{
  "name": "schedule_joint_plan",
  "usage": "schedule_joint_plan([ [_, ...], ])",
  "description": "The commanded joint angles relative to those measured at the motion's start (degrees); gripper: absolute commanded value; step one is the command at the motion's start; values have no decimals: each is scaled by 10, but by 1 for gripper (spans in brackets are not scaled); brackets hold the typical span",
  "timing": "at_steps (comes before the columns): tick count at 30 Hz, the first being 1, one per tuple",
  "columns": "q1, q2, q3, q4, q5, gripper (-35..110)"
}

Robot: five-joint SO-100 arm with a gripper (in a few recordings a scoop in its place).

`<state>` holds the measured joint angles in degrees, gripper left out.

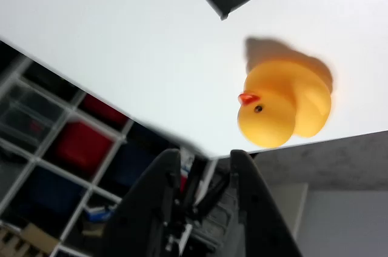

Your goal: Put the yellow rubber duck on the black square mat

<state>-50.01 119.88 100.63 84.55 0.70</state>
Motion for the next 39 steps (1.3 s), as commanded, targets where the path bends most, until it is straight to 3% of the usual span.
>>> schedule_joint_plan([
  [1, -18, 14, 18, 4, -31, 9],
  [16, -21, 9, 24, 5, -223, 9],
  [21, -90, 9, 24, 5, -281, 9],
  [27, -186, 9, 23, 5, -294, 9],
  [39, -264, 10, 24, 5, -294, 9],
])
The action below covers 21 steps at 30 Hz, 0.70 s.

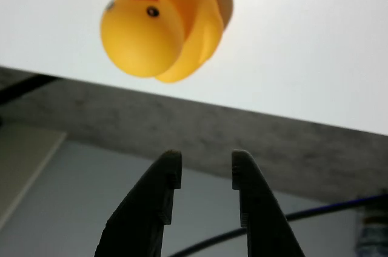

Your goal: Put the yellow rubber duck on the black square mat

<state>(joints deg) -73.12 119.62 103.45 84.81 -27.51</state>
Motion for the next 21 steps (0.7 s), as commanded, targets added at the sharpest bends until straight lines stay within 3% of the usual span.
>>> schedule_joint_plan([
  [1, -38, 12, -4, 3, -12, 9],
  [21, -41, 12, -13, -6, -11, 12],
])
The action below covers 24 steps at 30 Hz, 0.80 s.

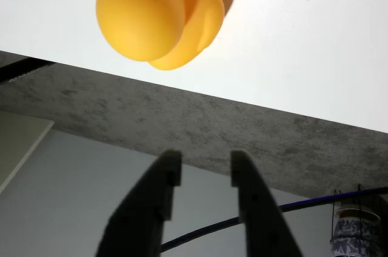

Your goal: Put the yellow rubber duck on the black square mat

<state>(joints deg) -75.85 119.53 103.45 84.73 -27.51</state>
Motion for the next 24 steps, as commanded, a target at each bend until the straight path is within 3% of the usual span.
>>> schedule_joint_plan([
  [1, -14, 13, -13, -5, -11, 14],
  [10, -11, 12, -13, -6, -11, 32],
  [24, -6, 11, -38, -44, -11, 32],
])
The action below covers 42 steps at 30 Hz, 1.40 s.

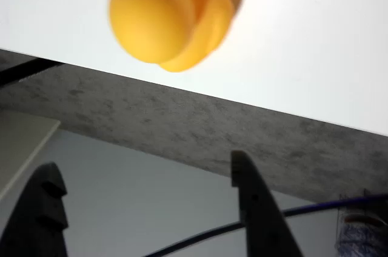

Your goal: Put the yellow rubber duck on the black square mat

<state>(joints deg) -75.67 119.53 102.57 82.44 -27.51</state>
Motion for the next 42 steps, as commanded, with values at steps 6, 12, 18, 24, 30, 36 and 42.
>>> schedule_joint_plan([
  [6, 11, -1, -54, -62, -12, 32],
  [12, 75, -74, -75, -63, -12, 32],
  [18, 95, -68, -75, -55, -12, 32],
  [24, 135, -76, -73, -62, -12, 32],
  [30, 136, -77, -66, -62, -11, 32],
  [36, 136, -92, -50, -55, -11, 32],
  [42, 135, -109, 4, -54, -12, 32],
])
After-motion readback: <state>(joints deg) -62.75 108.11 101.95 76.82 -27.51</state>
